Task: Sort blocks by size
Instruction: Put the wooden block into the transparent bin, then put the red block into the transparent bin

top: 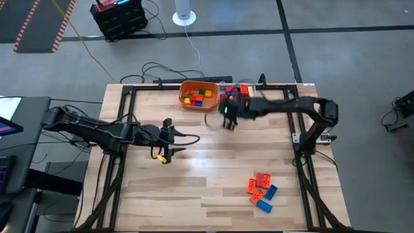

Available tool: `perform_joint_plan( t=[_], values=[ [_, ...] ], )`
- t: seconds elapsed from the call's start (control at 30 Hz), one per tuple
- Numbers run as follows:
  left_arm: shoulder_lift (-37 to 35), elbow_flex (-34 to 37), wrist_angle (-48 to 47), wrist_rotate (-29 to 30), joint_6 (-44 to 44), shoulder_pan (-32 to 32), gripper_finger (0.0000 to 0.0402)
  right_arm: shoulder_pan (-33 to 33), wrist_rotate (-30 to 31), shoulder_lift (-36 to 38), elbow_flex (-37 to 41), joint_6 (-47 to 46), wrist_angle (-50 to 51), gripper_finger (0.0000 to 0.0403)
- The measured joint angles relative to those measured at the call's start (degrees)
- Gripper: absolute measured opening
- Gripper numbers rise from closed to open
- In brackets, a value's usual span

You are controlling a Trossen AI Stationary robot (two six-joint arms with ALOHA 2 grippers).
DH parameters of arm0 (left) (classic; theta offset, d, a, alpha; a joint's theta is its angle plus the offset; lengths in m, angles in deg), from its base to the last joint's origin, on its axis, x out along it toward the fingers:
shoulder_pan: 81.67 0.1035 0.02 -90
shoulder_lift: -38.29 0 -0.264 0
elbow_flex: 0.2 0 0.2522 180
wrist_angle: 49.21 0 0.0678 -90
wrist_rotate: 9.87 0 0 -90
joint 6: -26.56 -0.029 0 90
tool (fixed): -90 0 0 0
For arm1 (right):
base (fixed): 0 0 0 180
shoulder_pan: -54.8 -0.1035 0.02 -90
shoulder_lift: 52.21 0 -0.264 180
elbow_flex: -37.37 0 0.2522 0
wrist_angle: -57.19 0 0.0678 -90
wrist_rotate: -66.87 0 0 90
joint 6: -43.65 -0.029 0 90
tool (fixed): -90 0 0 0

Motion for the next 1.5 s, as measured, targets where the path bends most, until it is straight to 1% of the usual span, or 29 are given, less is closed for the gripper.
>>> perform_joint_plan(
  t=[0.17,0.27,0.37,0.53,0.7,0.83,0.93,1.13,1.23,1.37,1.5],
  values=[
    [-1.3,0.0,-3.5,0.8,2.1,-0.5,0.0253,10.0,-6.0,-0.1,0.0,5.0,-5.4,0.0137],
    [-1.5,0.0,-6.0,1.0,3.9,-0.5,0.0253,14.3,-9.4,-0.2,0.0,5.4,-5.5,0.0137],
    [-1.5,0.0,-6.9,1.4,4.9,-0.5,0.0253,17.3,-10.2,-0.2,0.0,5.5,-5.7,0.0138],
    [-1.5,0.0,-6.5,2.0,5.2,-0.5,0.0253,19.8,-10.9,-0.2,0.0,5.6,-5.8,0.0151],
    [-1.5,0.0,-6.2,2.7,4.9,-0.5,0.0253,20.3,-11.1,-0.2,0.0,5.6,-5.6,0.019],
    [-1.5,0.0,-6.2,3.7,4.6,-0.5,0.0253,19.0,-11.2,-0.2,0.0,4.3,-4.3,0.022],
    [-1.5,0.0,-6.5,4.0,5.3,-0.5,0.0253,14.9,-14.2,0.5,0.0,1.2,-2.1,0.023],
    [-1.5,0.0,-7.4,4.0,7.3,-0.5,0.0253,-2.1,-15.9,0.5,2.0,-1.6,-0.5,0.0229],
    [-1.5,0.0,-7.7,4.0,7.4,-0.5,0.0253,-10.0,-15.7,0.5,3.1,-5.9,4.7,0.0229],
    [-1.5,0.0,-7.2,5.0,5.8,-0.5,0.0253,-19.3,-15.8,0.5,3.4,-17.1,12.2,0.0229],
    [-1.5,0.0,-6.0,6.1,4.5,-0.5,0.0253,-27.1,-16.1,0.5,3.4,-33.3,19.6,0.0229]
  ],
)
